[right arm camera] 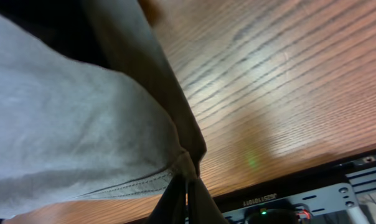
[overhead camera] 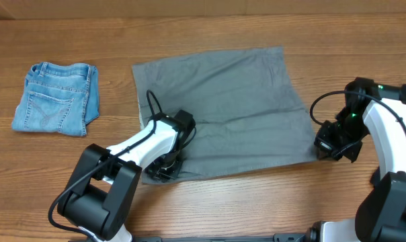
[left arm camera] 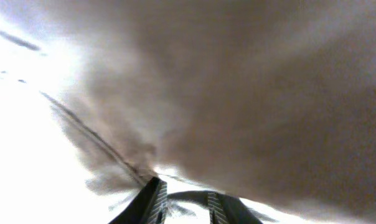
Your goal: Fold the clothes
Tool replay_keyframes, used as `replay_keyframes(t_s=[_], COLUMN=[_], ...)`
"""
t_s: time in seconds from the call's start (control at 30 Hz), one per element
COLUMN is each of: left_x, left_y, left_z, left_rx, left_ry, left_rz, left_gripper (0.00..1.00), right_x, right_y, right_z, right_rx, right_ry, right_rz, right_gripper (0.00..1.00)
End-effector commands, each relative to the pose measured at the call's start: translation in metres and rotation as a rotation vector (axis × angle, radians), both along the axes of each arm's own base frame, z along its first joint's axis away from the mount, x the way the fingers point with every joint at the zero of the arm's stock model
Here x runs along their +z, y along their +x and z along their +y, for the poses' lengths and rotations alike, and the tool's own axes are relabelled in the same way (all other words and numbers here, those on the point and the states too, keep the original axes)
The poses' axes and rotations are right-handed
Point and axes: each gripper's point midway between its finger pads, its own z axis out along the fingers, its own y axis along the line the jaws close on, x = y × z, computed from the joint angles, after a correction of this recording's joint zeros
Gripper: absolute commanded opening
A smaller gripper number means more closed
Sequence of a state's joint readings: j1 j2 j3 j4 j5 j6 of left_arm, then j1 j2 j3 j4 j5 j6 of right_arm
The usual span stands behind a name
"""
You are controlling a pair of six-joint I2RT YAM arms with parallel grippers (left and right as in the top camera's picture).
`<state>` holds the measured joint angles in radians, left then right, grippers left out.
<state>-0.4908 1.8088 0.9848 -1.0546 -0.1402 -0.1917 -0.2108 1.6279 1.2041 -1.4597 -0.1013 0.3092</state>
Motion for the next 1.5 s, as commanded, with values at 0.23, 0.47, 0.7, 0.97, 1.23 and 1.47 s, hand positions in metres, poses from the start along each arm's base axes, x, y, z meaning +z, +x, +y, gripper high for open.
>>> replay_keyframes(t_s=[0.23, 0.47, 0.7, 0.97, 1.23, 1.47], left_x=[0.055, 0.088, 0.068, -0.005, -0.016, 0.02], left_y=[0.061, 0.133, 0.184, 0.208, 0.299, 0.347], left_z=[-0.006, -0.027, -0.062, -0.053, 0.01, 0.044], left_rx=[0.052, 0.066, -0.079, -0.102, 0.119, 0.258], left_ry=[0.005, -0.163, -0.347, -0.357, -0.297, -0.432], left_rz=[-0.116, -0.334, -0.437, -0.381, -0.71, -0.868], left_gripper=[0.48, 0.57, 0.19, 0.04, 0.04, 0.05], right_x=[-0.003, -0.042, -0.052, -0.053, -0.054, -0.053], right_y=[-0.009, -0.017, -0.017, -0.014, -0.007, -0.011], right_z=[-0.019, 0.0, 0.009, 0.009, 0.007, 0.012], right_rx=[0.001, -0.069, -0.082, -0.082, -0.132, -0.081], right_ry=[-0.097, -0.019, 0.03, 0.03, 0.013, 0.026], right_rz=[0.019, 0.01, -0.004, -0.015, -0.036, -0.025], right_gripper=[0.04, 0.04, 0.04, 0.04, 0.04, 0.04])
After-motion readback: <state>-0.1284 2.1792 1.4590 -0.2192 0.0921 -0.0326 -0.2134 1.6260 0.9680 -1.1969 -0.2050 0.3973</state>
